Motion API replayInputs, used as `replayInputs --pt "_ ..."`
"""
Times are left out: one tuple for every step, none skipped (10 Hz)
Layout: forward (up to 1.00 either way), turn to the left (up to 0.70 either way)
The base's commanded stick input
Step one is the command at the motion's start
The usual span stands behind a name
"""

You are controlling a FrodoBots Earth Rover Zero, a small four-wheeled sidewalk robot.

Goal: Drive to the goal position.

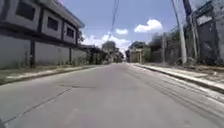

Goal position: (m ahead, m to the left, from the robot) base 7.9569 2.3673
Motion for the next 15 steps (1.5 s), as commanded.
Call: replayInputs --pt "1.0 0.03" --pt "1.0 0.03" --pt "1.0 0.03" --pt "1.0 0.03" --pt "1.0 0.03" --pt "1.0 0.03" --pt "1.0 0.03" --pt "1.0 0.03" --pt "1.0 0.03" --pt "1.0 0.03" --pt "1.0 0.03" --pt "1.0 0.03" --pt "1.0 0.03" --pt "1.0 0.03" --pt "1.0 0.03"
